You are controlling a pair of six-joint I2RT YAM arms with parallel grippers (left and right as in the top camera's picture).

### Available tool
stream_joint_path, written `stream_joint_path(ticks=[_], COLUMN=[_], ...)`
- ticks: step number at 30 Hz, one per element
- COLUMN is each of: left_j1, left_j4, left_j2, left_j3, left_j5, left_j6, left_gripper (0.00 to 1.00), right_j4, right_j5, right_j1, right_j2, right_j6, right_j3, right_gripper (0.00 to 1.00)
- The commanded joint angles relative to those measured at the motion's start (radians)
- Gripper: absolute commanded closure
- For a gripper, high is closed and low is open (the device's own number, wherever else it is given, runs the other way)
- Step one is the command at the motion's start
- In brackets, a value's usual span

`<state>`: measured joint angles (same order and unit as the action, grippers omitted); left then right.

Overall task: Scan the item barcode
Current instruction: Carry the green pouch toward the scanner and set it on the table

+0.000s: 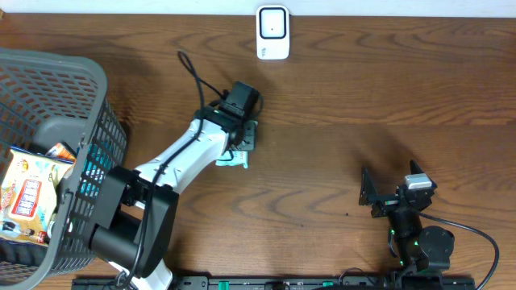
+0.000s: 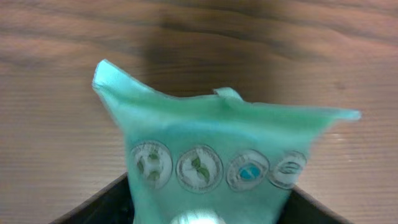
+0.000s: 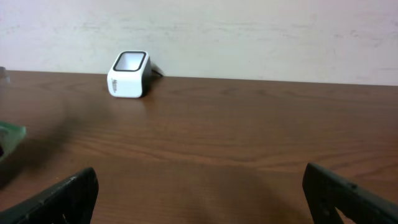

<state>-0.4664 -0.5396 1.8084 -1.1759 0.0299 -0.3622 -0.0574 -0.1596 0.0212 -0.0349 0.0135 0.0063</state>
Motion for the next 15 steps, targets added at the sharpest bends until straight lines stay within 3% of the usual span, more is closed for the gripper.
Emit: stream_joint_path(ticks=[1,5,8,15], left_j1=[0.016,0.016,0.031,0.126], left_j4=[-0.018,-0.079,-0.224,-0.341], left_j2=[-0.021,-0.074,-0.219,-0.473], left_j3=[-0.002,-0.024,-0.107,-0.235], left_j5=[0.031,0.032,0.052,0.18], left_j6=[-0.063,-0.061,-0.051,-0.051], left_gripper=[0.02,0.02,0.02,0.02], right_j4=[-0.004,-0.003,-0.003,-0.004], right_j5=[0.003,0.003,0.003,0.003], right_j1=[-0.009,-0.009,-0.009,-0.009], right_j2=[0.003,0.003,0.003,0.003], right_j6=[-0.011,-0.011,-0.011,-0.011], right_j3=[-0.001,-0.001,-0.001,-0.001], right_gripper=[0.01,0.01,0.01,0.01])
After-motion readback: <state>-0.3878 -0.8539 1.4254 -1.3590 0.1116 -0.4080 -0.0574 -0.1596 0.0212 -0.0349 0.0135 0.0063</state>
